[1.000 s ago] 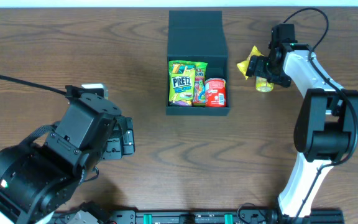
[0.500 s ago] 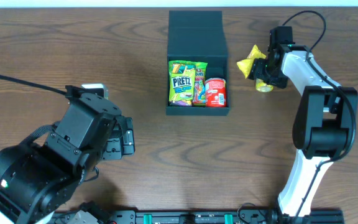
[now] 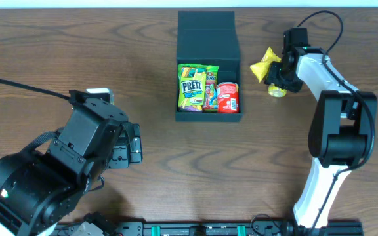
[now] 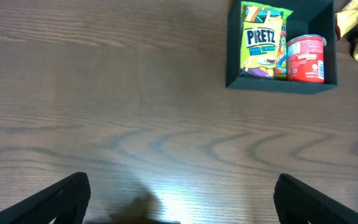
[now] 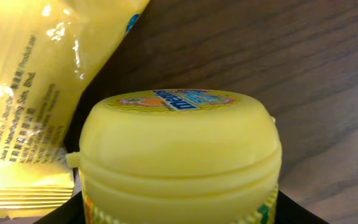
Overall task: Pack container
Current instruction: 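Lift the Mentos bottle with the right gripper, then carry the Mentos bottle left and lower it into the box's back corner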
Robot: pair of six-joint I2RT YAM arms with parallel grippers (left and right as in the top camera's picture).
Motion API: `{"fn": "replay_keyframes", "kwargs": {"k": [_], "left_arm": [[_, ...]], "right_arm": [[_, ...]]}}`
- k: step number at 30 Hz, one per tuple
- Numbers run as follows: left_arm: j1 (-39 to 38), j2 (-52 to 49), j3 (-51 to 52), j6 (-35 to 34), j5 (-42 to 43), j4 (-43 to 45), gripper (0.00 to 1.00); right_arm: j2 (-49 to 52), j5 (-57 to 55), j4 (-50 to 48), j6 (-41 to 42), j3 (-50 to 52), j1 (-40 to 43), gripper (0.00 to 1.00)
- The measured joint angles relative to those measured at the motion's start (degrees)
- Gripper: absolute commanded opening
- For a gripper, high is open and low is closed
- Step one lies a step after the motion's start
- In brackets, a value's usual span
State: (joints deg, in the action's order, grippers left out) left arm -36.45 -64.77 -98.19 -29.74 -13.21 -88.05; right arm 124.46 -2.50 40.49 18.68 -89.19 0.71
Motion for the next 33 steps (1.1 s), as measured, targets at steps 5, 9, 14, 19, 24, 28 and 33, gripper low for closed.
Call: {"fn": "replay_keyframes", "kwargs": {"k": [5,9,14,19,24,28,33], "left_arm": [[0.00,0.00,0.00,0.00,0.00,0.00,0.95],[0.00,0.00,0.00,0.00,0.00,0.00,0.95],[0.00,0.00,0.00,0.00,0.00,0.00,0.95],[0.00,0.00,0.00,0.00,0.00,0.00,0.95],[0.00,0.00,0.00,0.00,0.00,0.00,0.96],[0.00,0.00,0.00,0.00,0.00,0.00,0.95],[0.00,0.00,0.00,0.00,0.00,0.00,0.95]], "right_arm": [[0.00,-0.07,0.24,0.00,0.00,-0.76,0.55],[-0.02,-0.11,0.61,0.00,0.00,-1.01,0.51],[-0.35,-0.09,1.62,0.00,0.00,-1.27,0.51],[-0.90,-0.02,2.38,0.00,0.02,-1.75,0.50],[-2.62,-0.04,3.17,-0.02,0.11,-1.86,0.50],[-5.05,-0.07,4.09,-0.07,0.13,-2.62,0.50],[-8.13,0.00,5.11,-0.09,0.13,-4.07,0.50]]}}
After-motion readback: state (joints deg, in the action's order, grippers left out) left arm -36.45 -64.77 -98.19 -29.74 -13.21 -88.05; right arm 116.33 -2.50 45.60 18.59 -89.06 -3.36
